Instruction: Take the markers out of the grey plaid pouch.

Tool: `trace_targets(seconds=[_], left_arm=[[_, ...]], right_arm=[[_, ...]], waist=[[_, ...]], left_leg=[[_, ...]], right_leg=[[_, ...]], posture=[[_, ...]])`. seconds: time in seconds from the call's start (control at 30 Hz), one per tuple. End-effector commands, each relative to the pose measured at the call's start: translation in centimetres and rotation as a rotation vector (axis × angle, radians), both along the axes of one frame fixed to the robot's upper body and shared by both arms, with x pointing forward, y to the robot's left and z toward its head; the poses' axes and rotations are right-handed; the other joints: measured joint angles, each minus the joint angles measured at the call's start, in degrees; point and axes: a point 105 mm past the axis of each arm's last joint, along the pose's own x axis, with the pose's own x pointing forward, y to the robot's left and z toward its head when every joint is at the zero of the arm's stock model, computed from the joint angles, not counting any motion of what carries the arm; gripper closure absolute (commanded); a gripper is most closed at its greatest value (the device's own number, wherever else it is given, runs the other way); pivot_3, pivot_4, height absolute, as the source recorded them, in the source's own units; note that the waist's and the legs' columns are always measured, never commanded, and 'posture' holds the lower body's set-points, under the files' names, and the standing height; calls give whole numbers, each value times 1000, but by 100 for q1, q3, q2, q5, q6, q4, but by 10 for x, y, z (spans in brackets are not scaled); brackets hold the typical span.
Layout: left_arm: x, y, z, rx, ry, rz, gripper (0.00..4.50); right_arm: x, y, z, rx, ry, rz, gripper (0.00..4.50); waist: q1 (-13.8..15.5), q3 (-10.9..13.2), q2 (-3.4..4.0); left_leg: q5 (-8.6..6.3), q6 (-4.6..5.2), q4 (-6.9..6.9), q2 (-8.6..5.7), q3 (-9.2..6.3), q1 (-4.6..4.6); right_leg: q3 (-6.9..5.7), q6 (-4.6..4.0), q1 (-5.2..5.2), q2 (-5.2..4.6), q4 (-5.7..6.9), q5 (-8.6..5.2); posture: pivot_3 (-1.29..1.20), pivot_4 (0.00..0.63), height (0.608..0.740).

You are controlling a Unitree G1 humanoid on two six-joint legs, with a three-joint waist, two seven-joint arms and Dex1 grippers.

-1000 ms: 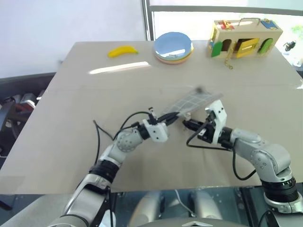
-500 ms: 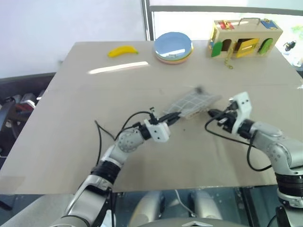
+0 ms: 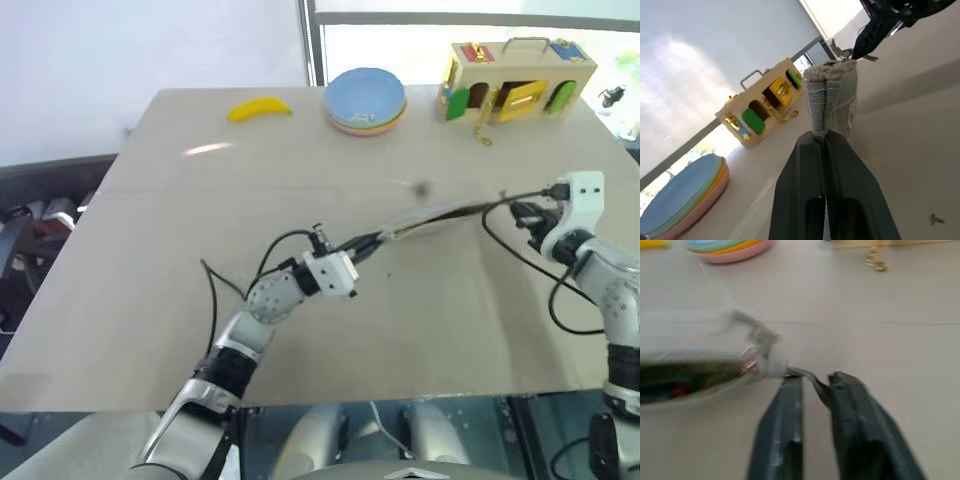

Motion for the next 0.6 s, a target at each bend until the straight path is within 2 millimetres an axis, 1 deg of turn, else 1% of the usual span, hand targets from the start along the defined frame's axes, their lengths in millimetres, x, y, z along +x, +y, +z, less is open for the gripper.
trace_targets(seconds=[0.03,0.1,0.2,0.27,0.33,0.4,0.43,0.47,0.5,0.6], left_arm=[[-4,-2,12,-43,-23,-14,4500],[-4,-2,12,-43,-19,-17,4500],[-4,-3,12,-43,-15,-22,4500],[-5,-4,11,-43,-13,-27,4500],[-5,-5,12,-44,-13,-31,4500],[-5,-6,12,-47,-13,-38,4500],[-6,-7,13,-48,-13,-43,4500],[-6,-8,13,-50,-10,-47,4500],[-7,-9,12,-50,-7,-53,4500],[-12,-14,12,-54,2,-91,4500]], right_arm=[[-16,22,22,18,-52,161,2153],[-22,28,28,28,-67,215,2153],[-25,37,38,51,-101,258,2153],[-28,47,38,60,-94,296,2153],[-28,53,32,45,-72,314,2666],[-24,54,23,22,-52,309,3456],[-21,55,18,18,-45,302,3761],[-17,55,15,18,-41,295,4311],[-13,54,13,19,-43,285,4473],[-4,52,5,5,-44,270,4473]], waist=[[-7,0,0],[-7,0,0],[0,0,0],[2,0,0],[8,0,0],[13,0,0],[12,-1,-1],[13,-1,-1],[13,-1,-1],[13,-1,-1]], left_leg=[[0,0,1,0,1,0],[0,0,2,0,2,0],[0,0,2,0,1,0],[0,0,2,0,1,0],[0,0,2,0,1,0],[0,0,1,0,0,0],[0,0,2,0,1,0],[0,0,2,0,1,0],[0,0,2,0,2,0],[0,0,3,-1,3,0]], right_leg=[[1,0,0,0,0,0],[1,0,0,0,1,0],[0,0,0,0,1,0],[1,0,0,0,1,0],[1,0,0,-1,0,0],[0,0,0,-1,0,0],[0,0,0,0,0,0],[1,0,0,0,0,0],[1,0,0,-1,0,0],[0,0,0,-1,1,0]], posture=[[0,150,740],[0,150,740],[0,150,740],[0,150,740],[0,150,740],[0,150,740],[0,150,740],[0,150,740],[0,150,740],[0,150,740]])
